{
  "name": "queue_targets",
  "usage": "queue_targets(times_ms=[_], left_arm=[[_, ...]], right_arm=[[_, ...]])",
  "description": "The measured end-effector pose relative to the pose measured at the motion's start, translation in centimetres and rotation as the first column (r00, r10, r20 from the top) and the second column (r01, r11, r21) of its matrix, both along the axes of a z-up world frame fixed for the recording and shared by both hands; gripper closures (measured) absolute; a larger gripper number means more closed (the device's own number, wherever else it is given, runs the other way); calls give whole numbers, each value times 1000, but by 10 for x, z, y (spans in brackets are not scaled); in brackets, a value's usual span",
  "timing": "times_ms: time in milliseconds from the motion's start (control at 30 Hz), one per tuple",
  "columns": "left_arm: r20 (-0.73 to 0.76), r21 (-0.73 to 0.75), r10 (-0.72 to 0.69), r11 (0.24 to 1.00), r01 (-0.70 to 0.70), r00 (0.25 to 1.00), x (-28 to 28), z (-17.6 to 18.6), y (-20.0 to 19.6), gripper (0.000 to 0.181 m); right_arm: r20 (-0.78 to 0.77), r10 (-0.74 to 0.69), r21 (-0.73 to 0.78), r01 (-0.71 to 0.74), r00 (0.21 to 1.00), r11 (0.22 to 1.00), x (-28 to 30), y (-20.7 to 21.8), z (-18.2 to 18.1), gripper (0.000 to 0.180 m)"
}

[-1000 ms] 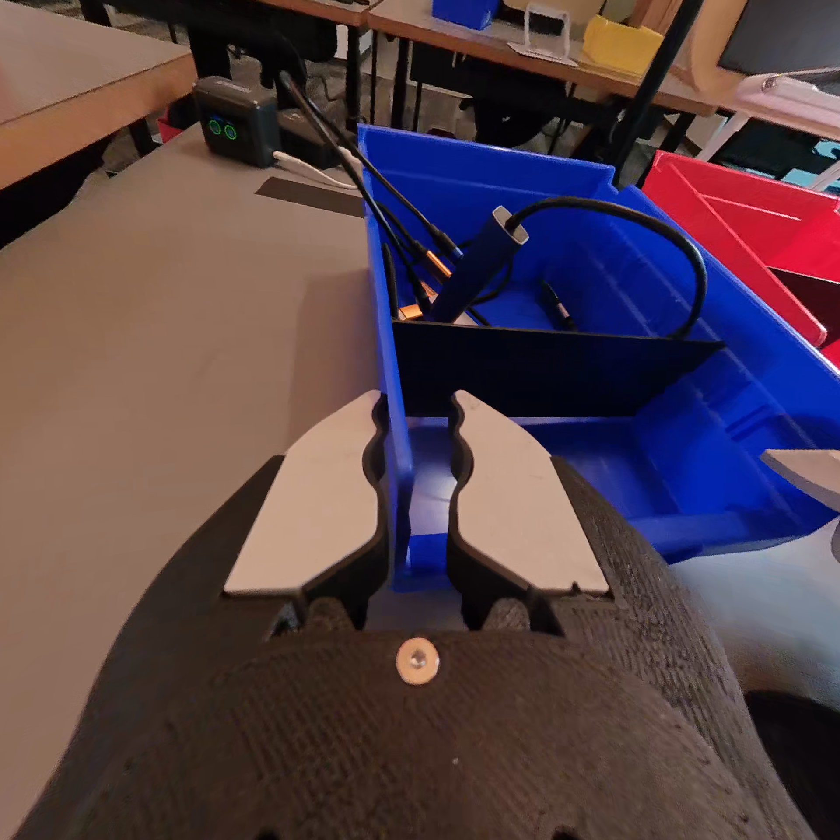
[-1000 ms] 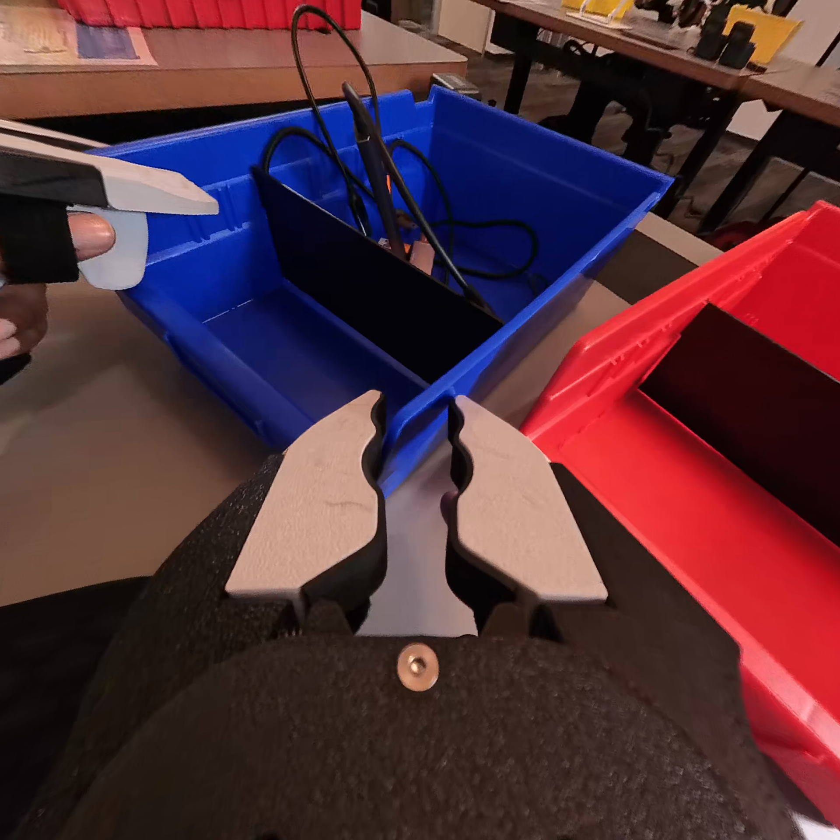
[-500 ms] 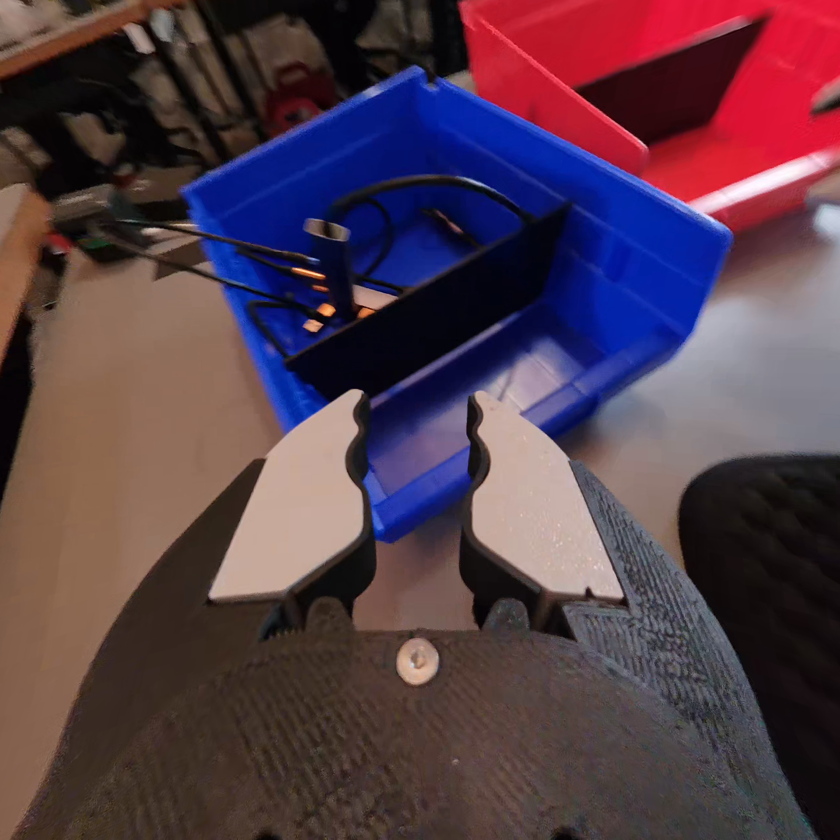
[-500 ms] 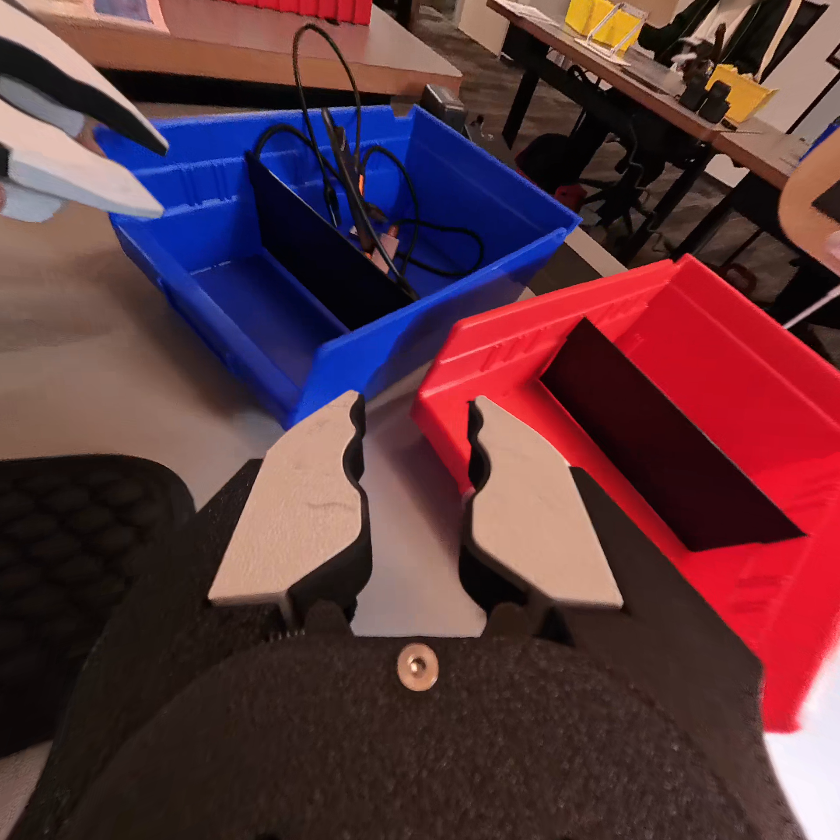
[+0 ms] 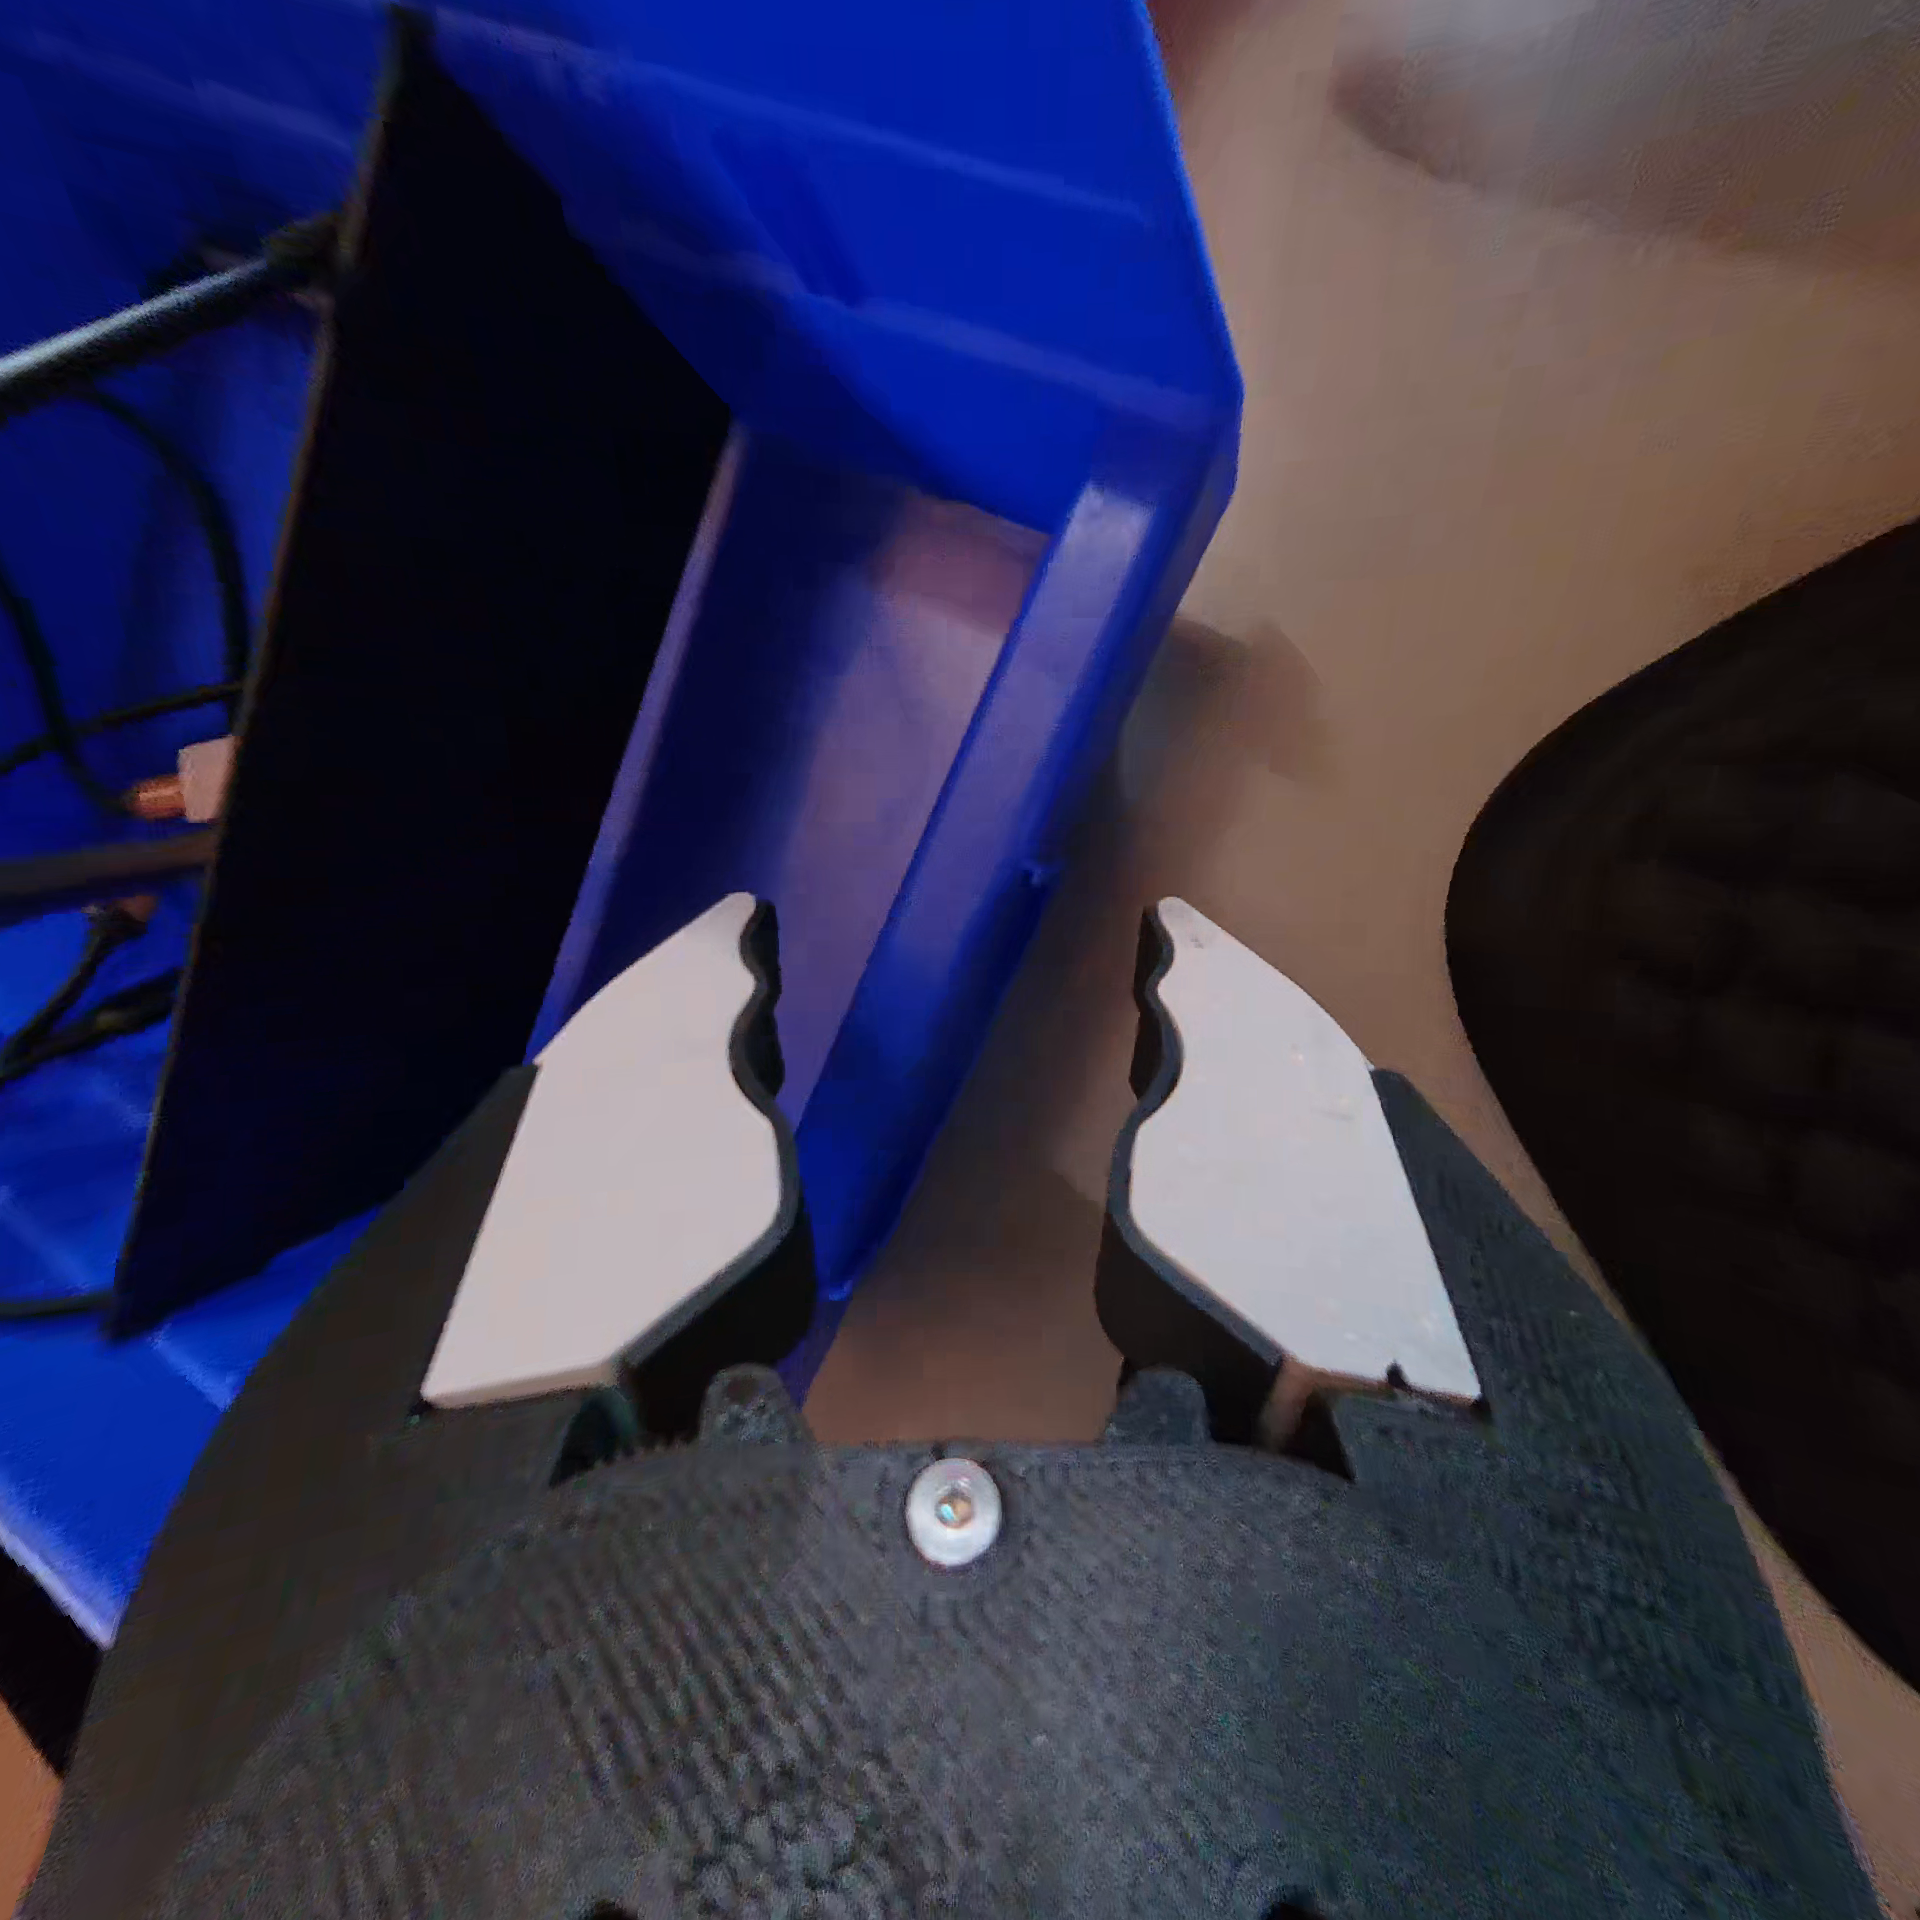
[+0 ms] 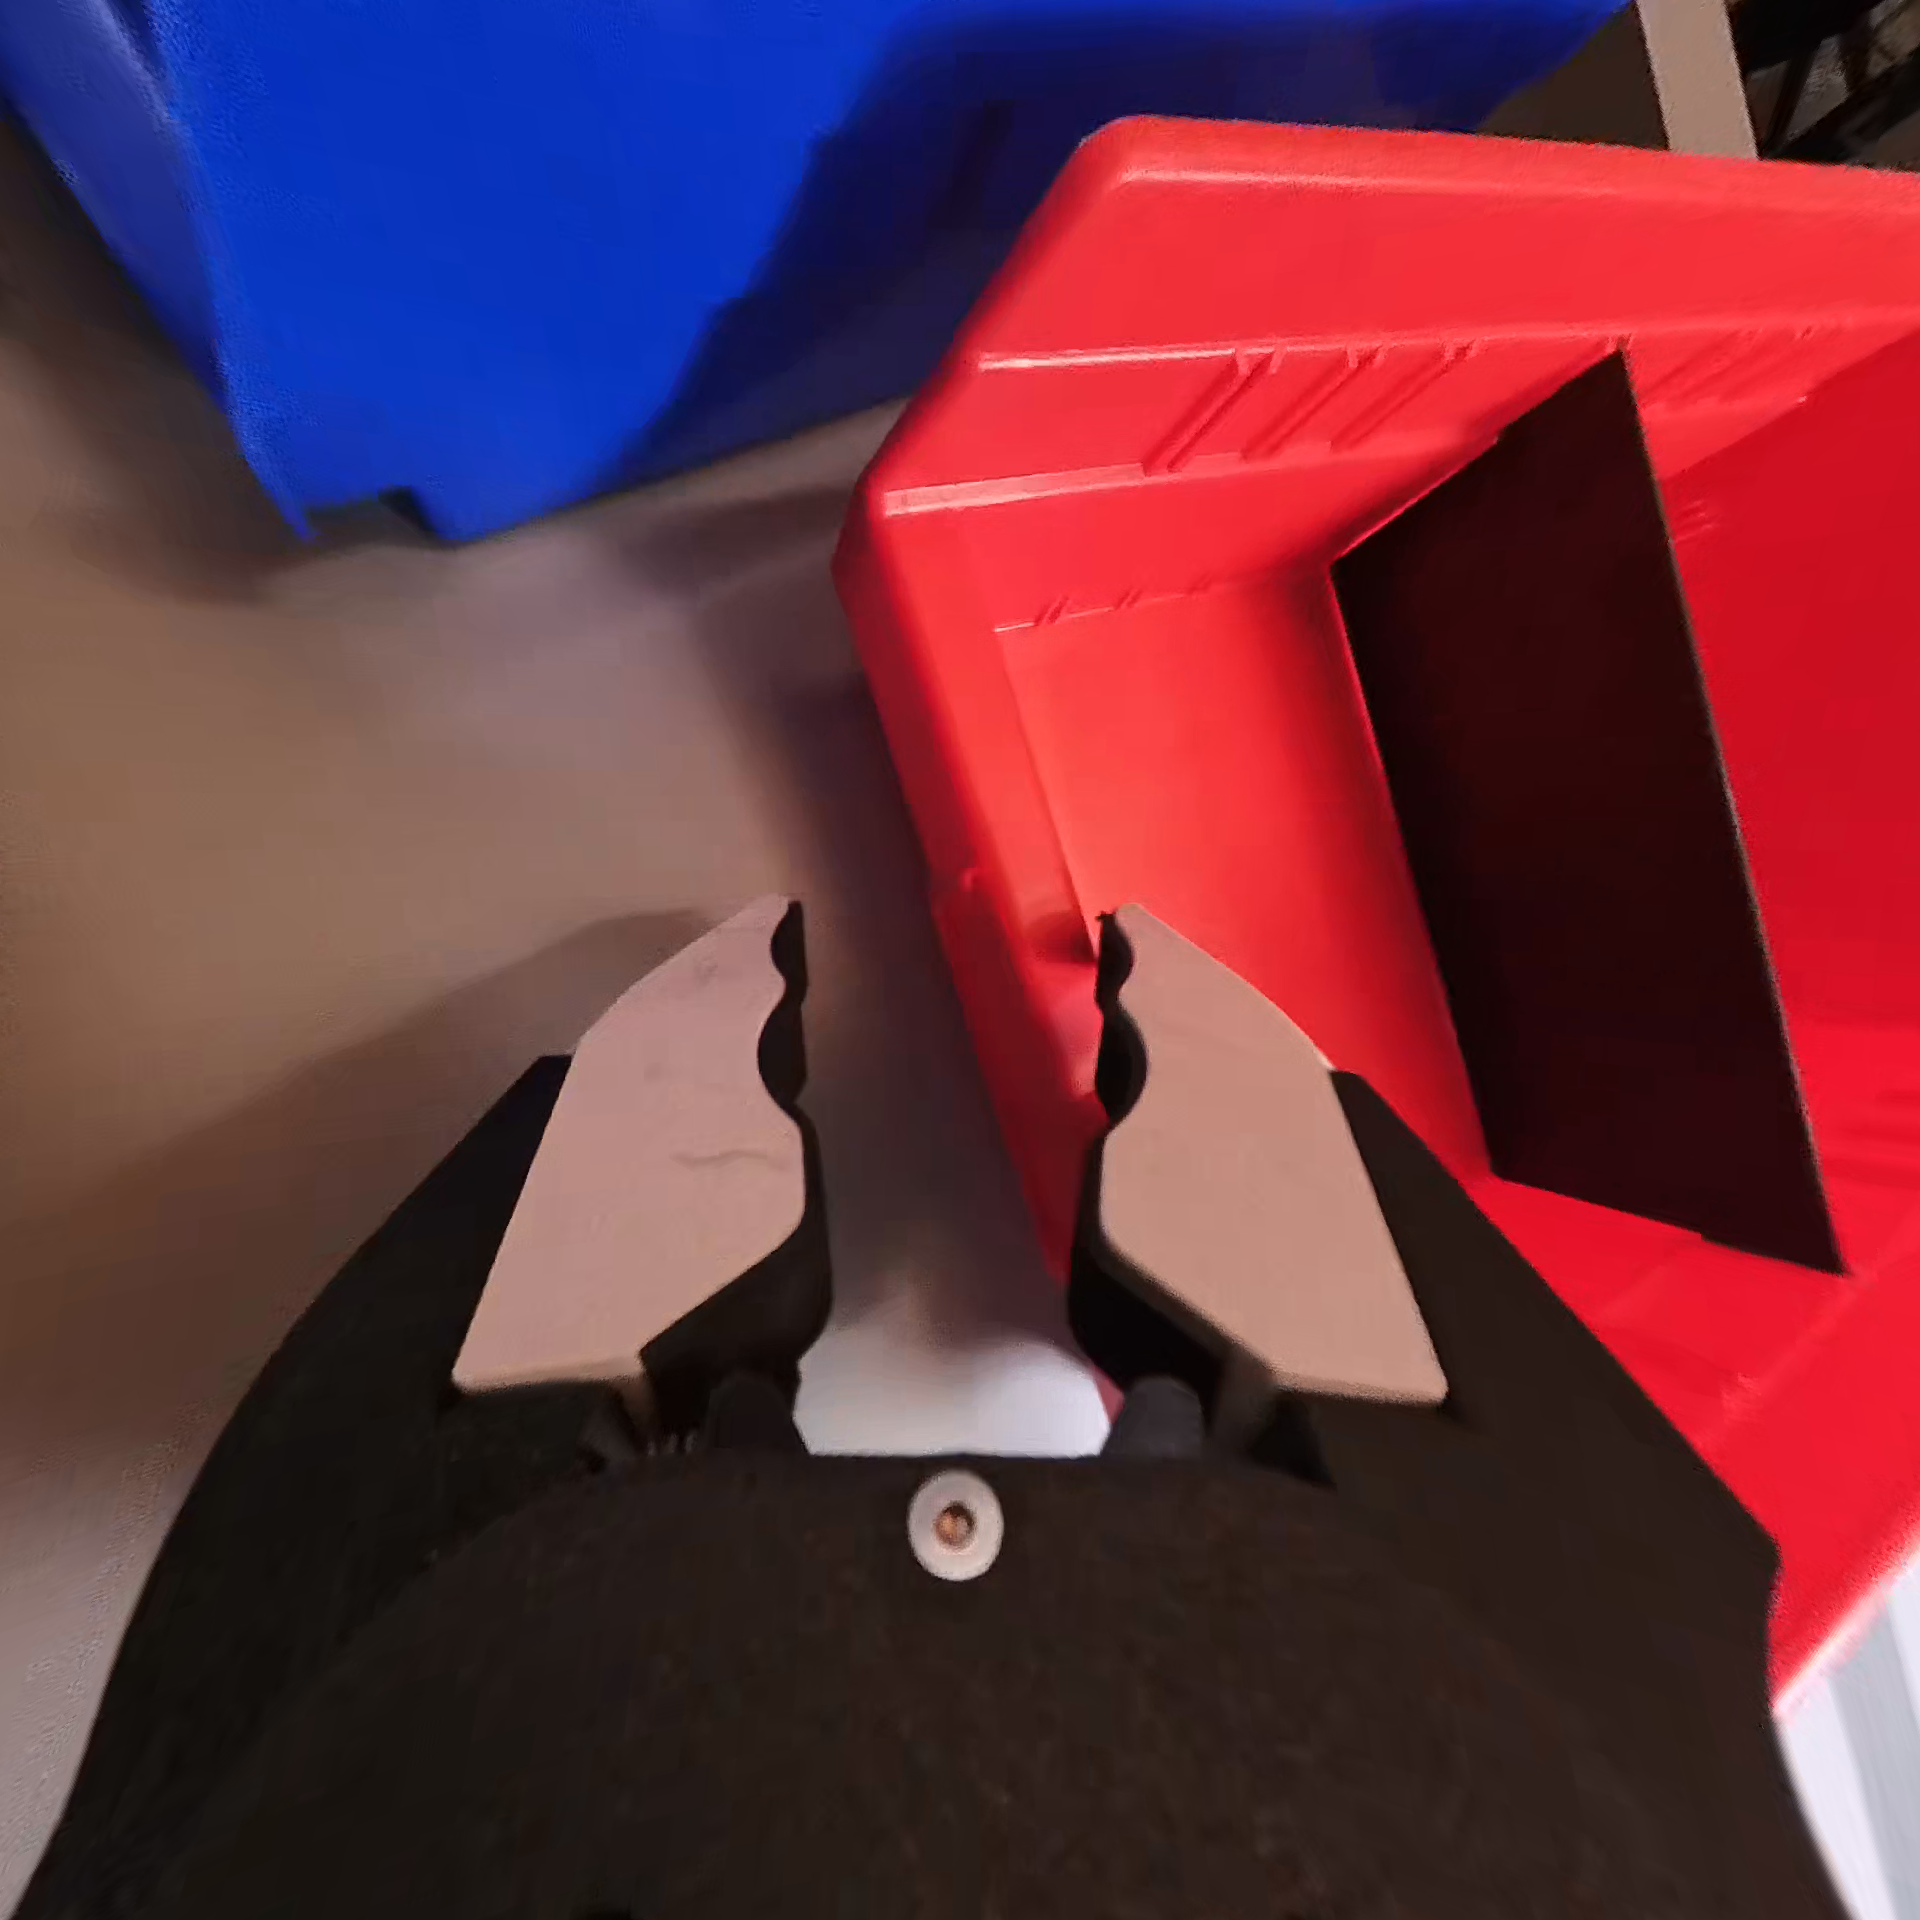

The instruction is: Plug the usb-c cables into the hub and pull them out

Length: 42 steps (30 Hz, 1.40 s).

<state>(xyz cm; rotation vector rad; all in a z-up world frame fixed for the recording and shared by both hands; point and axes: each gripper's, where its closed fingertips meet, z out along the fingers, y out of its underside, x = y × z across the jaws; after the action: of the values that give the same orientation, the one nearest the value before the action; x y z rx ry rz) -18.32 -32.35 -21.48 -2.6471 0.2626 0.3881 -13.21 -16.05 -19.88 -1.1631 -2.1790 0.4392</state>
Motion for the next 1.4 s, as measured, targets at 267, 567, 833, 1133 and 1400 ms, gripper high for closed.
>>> queue_targets(times_ms=[267, 567, 833, 1133, 1400], left_arm=[[-28, -13, -91, 996, 91, 995, 2, -13, 28, 143], [-74, 62, -85, 994, 90, 994, 4, -12, 46, 148], [-101, 52, -63, 996, 69, 993, -2, -12, 65, 148], [-139, 70, -7, 997, 17, 990, -37, -10, 114, 148], [-13, 365, 70, 929, -60, 997, -46, 61, 115, 138]], right_arm=[[79, 14, 52, -18, 997, 998, 0, 28, -13, 136], [42, -23, 124, 17, 999, 992, 100, 56, -14, 151], [55, -125, 201, 112, 991, 973, 179, 137, -12, 149], [24, -289, 261, 273, 957, 926, 182, 235, -9, 145], [-412, -353, -174, 308, 840, 935, 163, 202, 74, 143]])
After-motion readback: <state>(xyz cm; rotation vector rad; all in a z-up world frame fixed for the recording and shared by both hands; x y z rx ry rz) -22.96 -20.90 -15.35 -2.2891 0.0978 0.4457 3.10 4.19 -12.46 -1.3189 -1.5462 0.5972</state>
